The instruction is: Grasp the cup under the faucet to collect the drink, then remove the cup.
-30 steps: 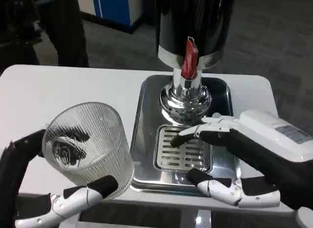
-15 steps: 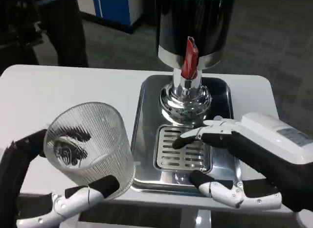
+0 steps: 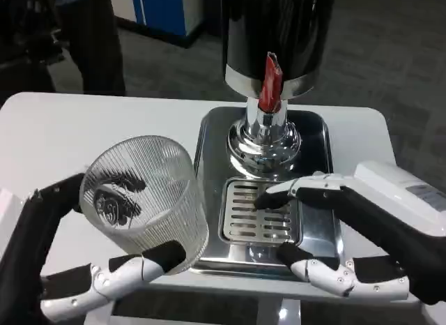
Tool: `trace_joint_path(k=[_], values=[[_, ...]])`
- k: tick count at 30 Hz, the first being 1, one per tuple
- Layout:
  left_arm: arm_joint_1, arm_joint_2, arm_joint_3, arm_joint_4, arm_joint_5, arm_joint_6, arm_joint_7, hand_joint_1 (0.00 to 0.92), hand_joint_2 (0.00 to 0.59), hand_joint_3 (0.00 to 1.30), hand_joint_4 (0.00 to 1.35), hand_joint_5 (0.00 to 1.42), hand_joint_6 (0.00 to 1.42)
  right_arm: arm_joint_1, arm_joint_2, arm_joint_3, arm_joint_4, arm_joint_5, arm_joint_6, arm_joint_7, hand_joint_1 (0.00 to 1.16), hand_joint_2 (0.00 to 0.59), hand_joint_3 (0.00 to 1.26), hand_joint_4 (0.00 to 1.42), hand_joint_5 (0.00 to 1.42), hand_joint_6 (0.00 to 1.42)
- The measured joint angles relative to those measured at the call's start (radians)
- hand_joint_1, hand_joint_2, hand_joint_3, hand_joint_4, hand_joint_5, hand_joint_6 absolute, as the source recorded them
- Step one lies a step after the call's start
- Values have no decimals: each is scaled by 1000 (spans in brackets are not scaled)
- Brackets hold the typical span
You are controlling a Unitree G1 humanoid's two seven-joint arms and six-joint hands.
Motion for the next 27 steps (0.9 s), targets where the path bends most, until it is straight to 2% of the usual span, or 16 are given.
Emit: trace_joint_path(k=[7, 15, 23, 27], values=[[-33, 4, -5, 7, 7, 20, 0, 523, 55, 694, 599, 612, 355, 26, 18, -13, -1, -2, 18, -15, 432, 406, 277, 276, 216, 171], [-75, 15, -7, 59, 18, 36, -2, 523, 55, 694, 599, 612, 355, 54, 74, -42, 19, -2, 64, -65, 420, 392, 250, 265, 206, 176], [-113, 35, -11, 150, 29, 32, -5, 523, 55, 694, 599, 612, 355, 89, 87, -77, 51, -1, 64, -107, 358, 354, 220, 230, 170, 167], [-142, 52, -26, 213, 36, 24, -5, 523, 55, 694, 599, 612, 355, 96, 92, -83, 64, -2, 64, -116, 328, 358, 206, 198, 149, 162]])
